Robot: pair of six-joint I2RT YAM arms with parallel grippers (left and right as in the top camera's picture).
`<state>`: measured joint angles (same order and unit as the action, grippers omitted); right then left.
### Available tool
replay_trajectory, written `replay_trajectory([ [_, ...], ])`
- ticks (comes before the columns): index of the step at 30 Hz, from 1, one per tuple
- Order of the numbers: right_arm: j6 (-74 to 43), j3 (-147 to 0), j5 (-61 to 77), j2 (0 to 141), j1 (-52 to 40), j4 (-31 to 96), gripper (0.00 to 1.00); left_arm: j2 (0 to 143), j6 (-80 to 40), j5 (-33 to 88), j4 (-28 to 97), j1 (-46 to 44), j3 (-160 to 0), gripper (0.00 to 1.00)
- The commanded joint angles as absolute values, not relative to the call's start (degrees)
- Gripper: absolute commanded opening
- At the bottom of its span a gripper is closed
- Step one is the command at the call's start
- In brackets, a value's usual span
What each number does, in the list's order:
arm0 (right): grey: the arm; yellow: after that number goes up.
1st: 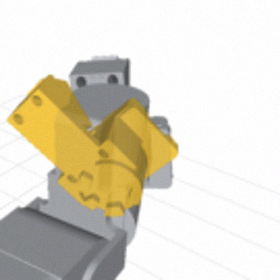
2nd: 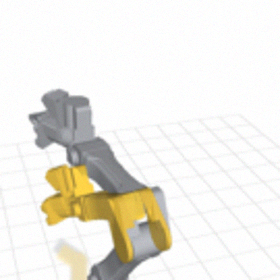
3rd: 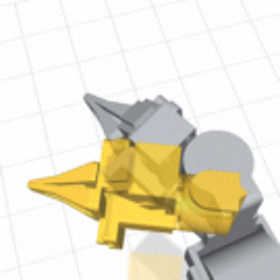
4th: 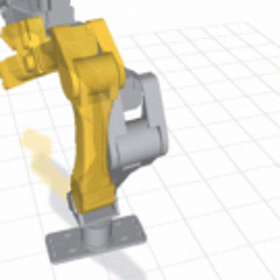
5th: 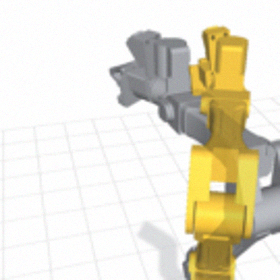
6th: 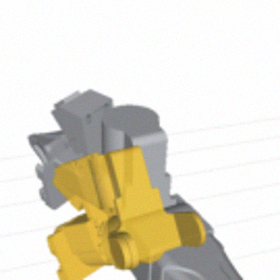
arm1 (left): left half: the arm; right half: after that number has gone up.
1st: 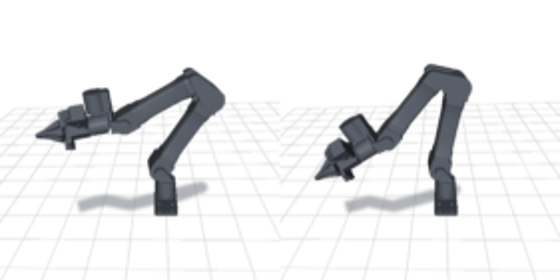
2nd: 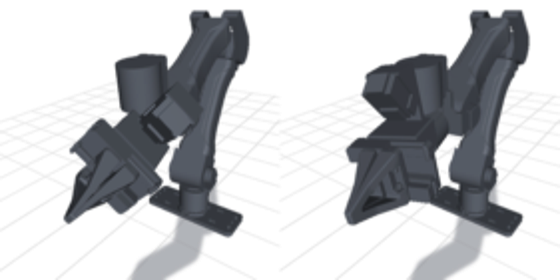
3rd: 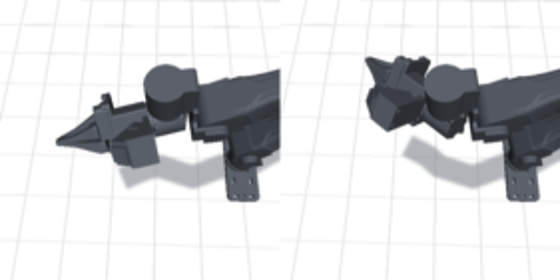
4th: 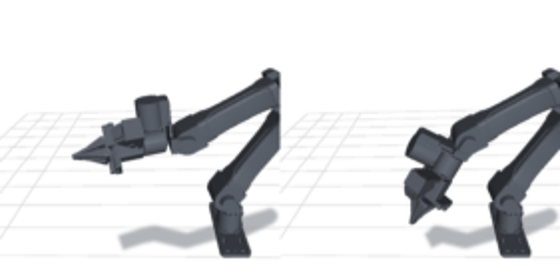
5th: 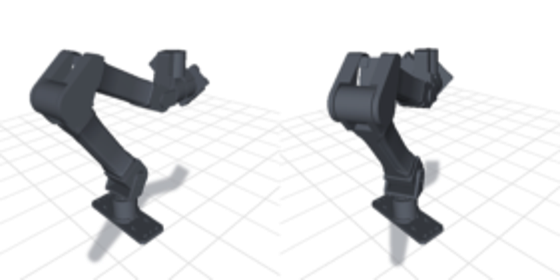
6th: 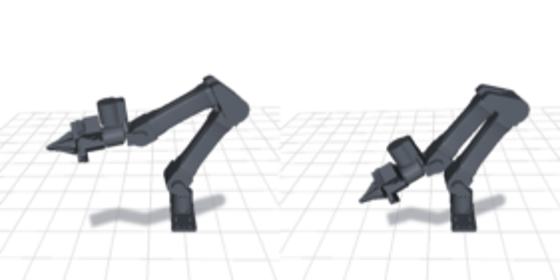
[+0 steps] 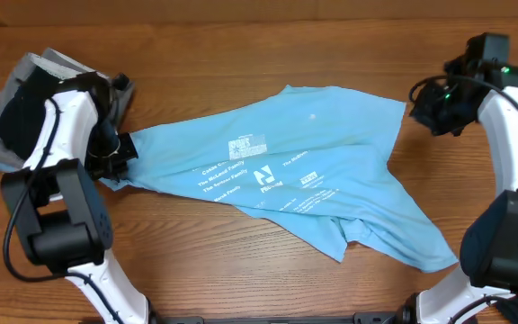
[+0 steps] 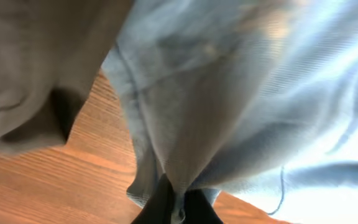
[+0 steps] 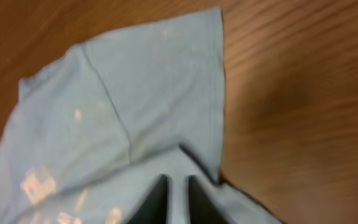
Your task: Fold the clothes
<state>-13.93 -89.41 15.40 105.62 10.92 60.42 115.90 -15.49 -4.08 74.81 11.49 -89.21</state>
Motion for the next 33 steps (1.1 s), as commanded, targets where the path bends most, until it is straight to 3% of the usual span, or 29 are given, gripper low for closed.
replay_trajectory([
  [1, -17.63, -82.59, 21.10, 105.65, 8.43, 53.43, 0.04, 110.28, -10.00, 1.63, 74.24, 10.87, -90.56, 0.24],
  [3, -23.05, -78.26, 21.08, 105.69, 7.05, 47.77, 0.04, 108.38, -7.29, 5.17, 73.82, 10.68, -90.70, 0.31],
  [10, -44.62, -66.46, 16.43, 108.68, 2.74, 30.02, 0.04, 102.13, 1.45, 15.57, 73.67, 8.73, -91.05, 0.37],
  [24, -64.47, -69.67, 20.58, 126.56, -7.46, 5.85, 0.04, 97.30, 6.50, 17.56, 74.98, -1.15, -91.05, 0.41],
  [29, -62.59, -79.46, 25.82, 132.77, -12.21, 4.99, 0.04, 97.36, 6.17, 17.43, 72.69, -3.44, -91.02, 0.41],
  [33, -51.37, -87.29, 28.95, 131.50, -12.05, 5.91, 0.05, 97.41, 5.54, 17.67, 69.71, -3.88, -91.02, 0.47],
])
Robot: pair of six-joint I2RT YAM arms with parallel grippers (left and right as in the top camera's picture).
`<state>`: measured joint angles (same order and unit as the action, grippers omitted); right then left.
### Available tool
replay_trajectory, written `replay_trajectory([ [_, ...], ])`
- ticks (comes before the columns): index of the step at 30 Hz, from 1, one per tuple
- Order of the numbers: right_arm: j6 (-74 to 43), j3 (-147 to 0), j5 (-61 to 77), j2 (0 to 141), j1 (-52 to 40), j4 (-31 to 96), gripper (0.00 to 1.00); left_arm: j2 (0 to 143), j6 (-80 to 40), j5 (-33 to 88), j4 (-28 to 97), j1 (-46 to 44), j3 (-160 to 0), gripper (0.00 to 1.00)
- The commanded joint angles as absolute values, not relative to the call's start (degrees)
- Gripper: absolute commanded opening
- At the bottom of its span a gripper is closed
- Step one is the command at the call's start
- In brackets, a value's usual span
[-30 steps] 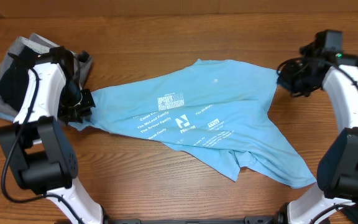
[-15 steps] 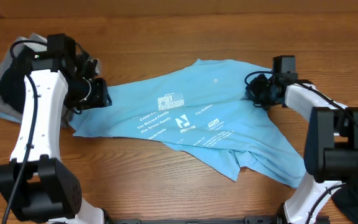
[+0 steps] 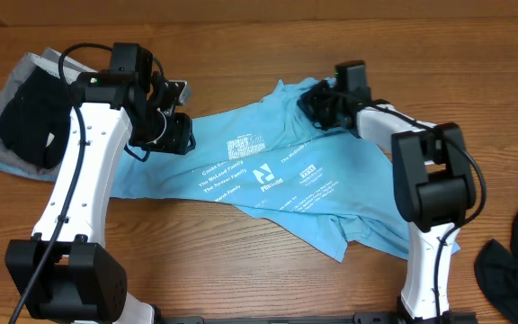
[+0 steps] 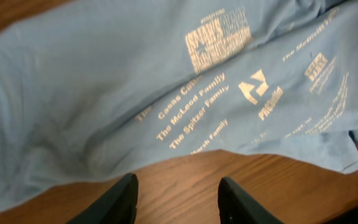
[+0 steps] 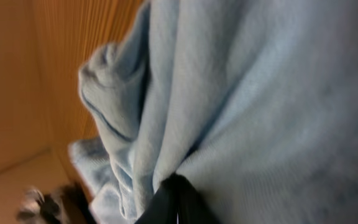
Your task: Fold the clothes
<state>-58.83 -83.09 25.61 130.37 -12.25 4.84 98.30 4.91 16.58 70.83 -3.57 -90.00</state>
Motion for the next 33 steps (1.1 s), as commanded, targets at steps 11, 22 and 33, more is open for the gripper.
replay_trajectory([
  [11, -31.31, -109.71, 30.09, 118.48, 0.01, 41.87, 0.33, 105.14, 5.93, 20.88, 56.95, -13.32, -91.02, 0.40],
  [22, -22.70, -112.79, 29.17, 105.47, 6.31, 66.24, 0.33, 121.38, 8.62, 18.68, 38.74, -19.84, -91.02, 0.04],
  [33, -18.94, -112.46, 14.39, 105.01, 6.28, 77.89, 0.33, 130.54, 0.21, -3.44, 38.65, -17.10, -91.02, 0.04],
])
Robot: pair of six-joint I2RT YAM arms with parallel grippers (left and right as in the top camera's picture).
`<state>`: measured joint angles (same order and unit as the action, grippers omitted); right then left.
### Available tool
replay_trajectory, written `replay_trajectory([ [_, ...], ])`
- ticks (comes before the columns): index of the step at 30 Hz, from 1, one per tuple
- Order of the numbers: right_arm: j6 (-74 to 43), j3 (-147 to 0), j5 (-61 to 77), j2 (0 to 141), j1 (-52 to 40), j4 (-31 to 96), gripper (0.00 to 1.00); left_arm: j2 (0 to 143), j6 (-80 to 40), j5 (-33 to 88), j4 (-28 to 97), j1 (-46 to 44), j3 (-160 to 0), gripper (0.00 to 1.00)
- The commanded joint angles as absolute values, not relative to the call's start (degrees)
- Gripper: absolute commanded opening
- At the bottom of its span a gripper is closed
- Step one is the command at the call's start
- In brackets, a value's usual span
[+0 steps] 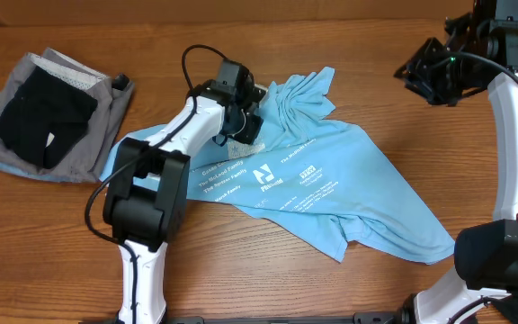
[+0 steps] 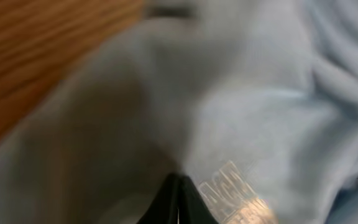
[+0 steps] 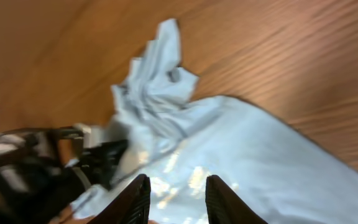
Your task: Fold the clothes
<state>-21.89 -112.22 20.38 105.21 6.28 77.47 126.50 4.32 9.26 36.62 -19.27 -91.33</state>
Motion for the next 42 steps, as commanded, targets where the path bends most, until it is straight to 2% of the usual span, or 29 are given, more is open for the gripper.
replay_trajectory([
  [1, -18.96, -112.46, 13.17, 105.01, 6.28, 78.26, 0.33, 130.85, -1.50, -7.03, 40.07, -15.99, -91.02, 0.04],
  [5, -19.05, -110.98, 9.32, 105.08, 6.28, 77.62, 0.36, 129.34, -5.34, -17.74, 45.08, -10.07, -91.20, 0.04],
  [8, -19.07, -107.74, 9.04, 105.91, 6.28, 76.62, 0.38, 125.99, -6.76, -21.08, 48.99, -4.25, -92.62, 0.04],
  [16, -17.08, -91.09, 16.08, 106.26, 5.48, 73.01, 0.39, 113.34, -3.33, -1.23, 50.50, 6.04, -95.90, 0.04],
  [21, -17.91, -78.96, 18.85, 106.26, 3.75, 65.14, 0.28, 108.03, -2.13, 1.63, 50.17, 5.41, -95.90, 0.13],
  [25, -18.63, -69.58, 23.68, 106.26, 1.52, 55.48, 0.12, 105.41, -1.23, 3.01, 51.09, 4.10, -95.90, 0.17],
  [27, -23.49, -65.58, 21.78, 106.28, 0.62, 50.83, 0.04, 104.53, -1.23, 4.10, 51.75, 3.55, -95.90, 0.17],
  [32, -39.62, -57.69, 9.04, 107.09, 1.10, 42.72, 0.04, 102.91, -1.26, 6.59, 53.78, 1.72, -95.90, 0.16],
  [38, -43.99, -55.66, -2.46, 113.58, 7.73, 34.61, 0.04, 101.86, -1.23, 7.11, 56.14, -0.62, -95.92, 0.16],
  [42, -43.00, -60.51, -3.22, 118.32, 17.32, 34.20, 0.04, 101.82, -1.26, 7.14, 57.19, -2.50, -95.92, 0.16],
])
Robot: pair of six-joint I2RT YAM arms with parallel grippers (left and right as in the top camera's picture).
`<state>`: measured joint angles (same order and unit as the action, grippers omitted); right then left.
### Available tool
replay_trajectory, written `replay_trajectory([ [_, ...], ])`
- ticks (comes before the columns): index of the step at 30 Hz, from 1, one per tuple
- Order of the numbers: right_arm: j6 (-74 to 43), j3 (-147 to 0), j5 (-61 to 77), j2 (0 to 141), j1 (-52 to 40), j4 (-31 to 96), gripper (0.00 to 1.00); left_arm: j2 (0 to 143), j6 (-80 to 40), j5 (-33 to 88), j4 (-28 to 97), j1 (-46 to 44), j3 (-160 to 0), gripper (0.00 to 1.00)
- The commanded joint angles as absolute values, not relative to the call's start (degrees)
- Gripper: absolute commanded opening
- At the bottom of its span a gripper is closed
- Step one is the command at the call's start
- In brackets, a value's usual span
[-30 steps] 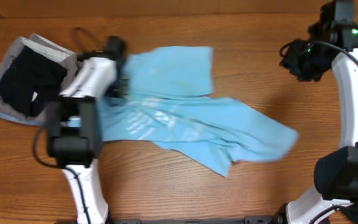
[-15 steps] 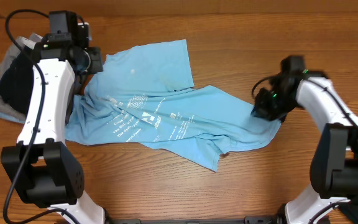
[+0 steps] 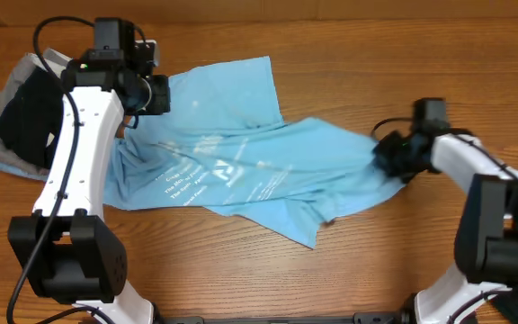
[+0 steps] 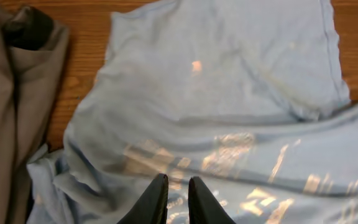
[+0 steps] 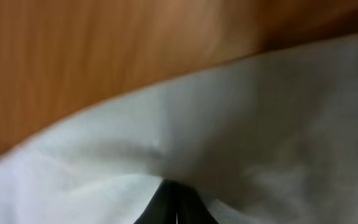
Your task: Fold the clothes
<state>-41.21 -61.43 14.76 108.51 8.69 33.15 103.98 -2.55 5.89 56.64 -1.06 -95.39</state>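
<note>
A light blue T-shirt (image 3: 241, 162) with pale print lies spread across the middle of the table, one flat panel reaching toward the back. My left gripper (image 3: 156, 93) hovers over its back left part. In the left wrist view the shirt (image 4: 229, 93) lies flat well below the left gripper (image 4: 178, 190), whose jaws stand a narrow gap apart with nothing between them. My right gripper (image 3: 390, 155) sits low on the shirt's right end. The right wrist view shows the right gripper (image 5: 178, 199) pressed shut with pale cloth (image 5: 104, 168) bunched round the tips.
A folded pile of grey clothes (image 3: 12, 135) with a black garment (image 3: 30, 103) on top lies at the back left, touching the shirt's left edge. The grey pile (image 4: 11, 124) fills the left side of the left wrist view. Bare wood lies in front of the shirt.
The left gripper was shut on the shirt's bunched back middle; now it hovers released over the back left. The bunch lies flat. The right gripper, then open and high, is shut on the right end.
First the left gripper held the shirt's left end by the pile, with the right gripper at its far right corner. Then the left was open above the shirt and the right held the back middle. Then the left held it there. Now the shirt lies further left and flatter.
</note>
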Motion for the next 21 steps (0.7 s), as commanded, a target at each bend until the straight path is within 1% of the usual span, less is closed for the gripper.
replay_trajectory([
  [1, -42.11, -62.76, -3.05, 118.67, 19.81, 35.27, 0.04, 101.82, -1.23, 7.16, 57.19, -3.16, -95.92, 0.17],
  [3, -39.38, -68.01, -1.61, 118.61, 24.01, 37.36, 0.04, 101.82, -1.23, 7.16, 56.86, -4.60, -95.92, 0.19],
  [7, -30.79, -80.12, 9.02, 118.52, 28.45, 41.06, 0.04, 101.89, -0.23, 7.18, 54.98, -7.66, -95.90, 0.25],
  [9, -26.63, -86.52, 13.93, 118.52, 29.02, 44.25, 0.15, 101.89, 1.10, 7.16, 53.45, -9.28, -95.88, 0.29],
  [12, -22.24, -96.68, 19.64, 118.32, 28.99, 51.94, 0.28, 102.17, 2.15, 7.18, 49.98, -11.79, -95.77, 0.35],
  [14, -19.46, -102.63, 24.05, 117.73, 28.88, 57.28, 0.36, 103.07, 3.68, 7.20, 47.77, -13.23, -95.77, 0.37],
  [17, -16.73, -109.06, 28.88, 115.92, 28.23, 64.40, 0.41, 106.02, 4.45, 9.02, 44.53, -14.81, -95.77, 0.39],
  [21, -14.74, -113.23, 31.77, 111.46, 26.89, 71.05, 0.42, 111.96, 5.85, 11.66, 39.62, -15.92, -95.77, 0.41],
])
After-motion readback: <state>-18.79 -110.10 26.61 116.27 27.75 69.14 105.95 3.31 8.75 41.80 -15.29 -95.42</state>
